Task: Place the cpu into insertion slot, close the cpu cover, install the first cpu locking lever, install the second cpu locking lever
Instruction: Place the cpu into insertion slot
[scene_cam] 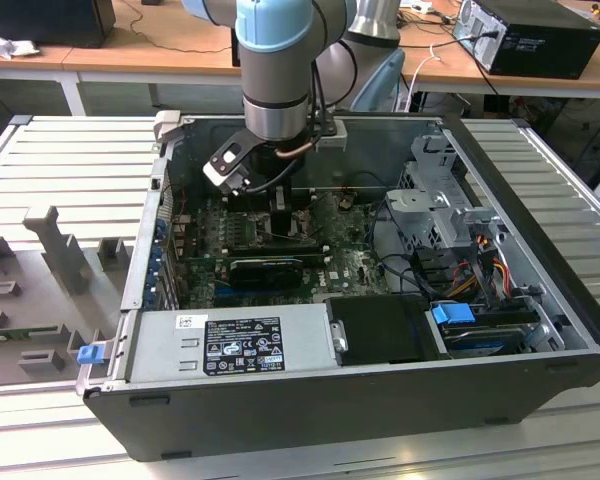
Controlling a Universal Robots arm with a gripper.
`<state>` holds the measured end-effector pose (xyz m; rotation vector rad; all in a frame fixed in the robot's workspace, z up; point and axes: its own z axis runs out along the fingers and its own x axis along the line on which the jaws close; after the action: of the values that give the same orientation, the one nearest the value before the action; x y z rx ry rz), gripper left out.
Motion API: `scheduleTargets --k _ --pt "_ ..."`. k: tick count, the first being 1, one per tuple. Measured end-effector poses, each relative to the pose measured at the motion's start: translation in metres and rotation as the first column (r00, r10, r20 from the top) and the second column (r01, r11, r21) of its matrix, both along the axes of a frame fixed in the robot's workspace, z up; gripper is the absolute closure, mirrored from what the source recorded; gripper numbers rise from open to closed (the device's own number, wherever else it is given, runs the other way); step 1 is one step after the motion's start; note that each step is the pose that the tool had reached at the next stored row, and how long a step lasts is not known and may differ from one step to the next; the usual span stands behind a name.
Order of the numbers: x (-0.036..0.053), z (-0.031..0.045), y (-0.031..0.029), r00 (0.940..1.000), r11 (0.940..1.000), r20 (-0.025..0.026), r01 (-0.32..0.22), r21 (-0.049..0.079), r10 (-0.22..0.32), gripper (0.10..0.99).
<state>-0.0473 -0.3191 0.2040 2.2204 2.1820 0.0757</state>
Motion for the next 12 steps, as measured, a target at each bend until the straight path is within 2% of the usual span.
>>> scheduleTargets --k 5,7,10,12 --pt "0.0000 0.0133 0.0000 1.0000 1.0000 -0.0009 0.000 0.000 0.000 0.502" --pt "0.0000 0.0152 0.0000 1.0000 1.0000 -0.0010 0.000 0.000 0.000 0.627" --pt "0.0000 0.0174 0.0000 1.0000 1.0000 -0.0011 0.000 0.000 0.000 0.980" --pt "0.0000 0.0188 0.0000 1.0000 1.0000 -0.0011 0.000 -0.002 0.000 0.980"
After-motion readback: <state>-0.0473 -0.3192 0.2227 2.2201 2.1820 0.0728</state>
